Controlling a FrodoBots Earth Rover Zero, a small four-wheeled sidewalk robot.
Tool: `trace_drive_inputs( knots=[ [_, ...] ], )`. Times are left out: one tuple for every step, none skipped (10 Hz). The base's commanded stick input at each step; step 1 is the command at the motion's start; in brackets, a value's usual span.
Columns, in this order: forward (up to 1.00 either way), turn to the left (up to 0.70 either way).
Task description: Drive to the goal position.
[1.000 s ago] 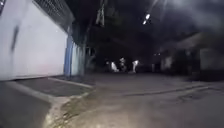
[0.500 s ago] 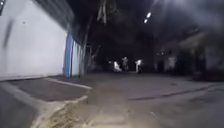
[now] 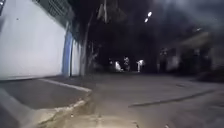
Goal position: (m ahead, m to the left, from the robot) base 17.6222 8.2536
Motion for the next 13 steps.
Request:
trace_drive_inputs(
  knots=[
    [0.70, -0.27],
    [0.70, -0.35],
    [0.70, -0.35],
    [0.70, -0.35],
    [0.70, -0.35],
    [0.70, -0.35],
    [0.70, -0.35],
    [0.70, -0.35],
    [0.70, -0.35],
    [0.70, -0.35],
    [0.70, -0.35],
    [0.70, -0.24],
    [0.70, 0.00]
  ],
)
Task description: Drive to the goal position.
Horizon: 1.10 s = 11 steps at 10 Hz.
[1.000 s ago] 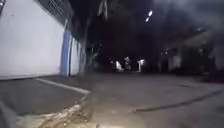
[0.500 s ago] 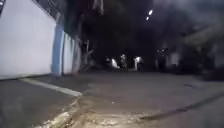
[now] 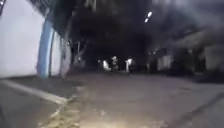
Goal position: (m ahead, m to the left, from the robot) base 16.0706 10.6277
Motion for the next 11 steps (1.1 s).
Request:
trace_drive_inputs(
  knots=[
    [0.70, 0.00],
    [0.70, 0.00],
    [0.70, 0.00],
    [0.70, 0.00],
    [0.70, 0.00],
    [0.70, 0.00],
    [0.70, 0.00],
    [0.70, 0.00],
    [0.70, 0.00],
    [0.70, 0.00],
    [0.70, 0.00]
  ],
)
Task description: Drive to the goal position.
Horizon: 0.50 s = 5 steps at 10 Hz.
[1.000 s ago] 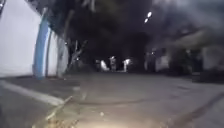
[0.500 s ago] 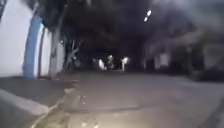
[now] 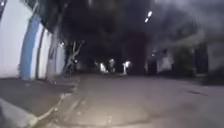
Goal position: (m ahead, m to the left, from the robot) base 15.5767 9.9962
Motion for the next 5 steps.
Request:
trace_drive_inputs(
  knots=[
    [0.70, 0.00],
    [0.70, 0.00],
    [0.70, 0.00],
    [0.70, 0.00],
    [0.70, 0.00]
  ],
)
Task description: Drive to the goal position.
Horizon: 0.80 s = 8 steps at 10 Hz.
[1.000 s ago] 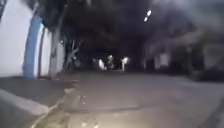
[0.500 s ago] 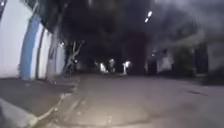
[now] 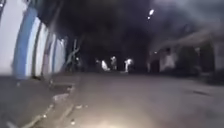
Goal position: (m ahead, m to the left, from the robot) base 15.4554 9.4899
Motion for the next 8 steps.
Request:
trace_drive_inputs(
  knots=[
    [0.70, 0.00],
    [0.70, 0.00],
    [0.70, 0.00],
    [0.70, 0.00],
    [0.70, 0.00],
    [0.70, 0.00],
    [0.70, 0.00],
    [0.70, 0.00]
  ],
)
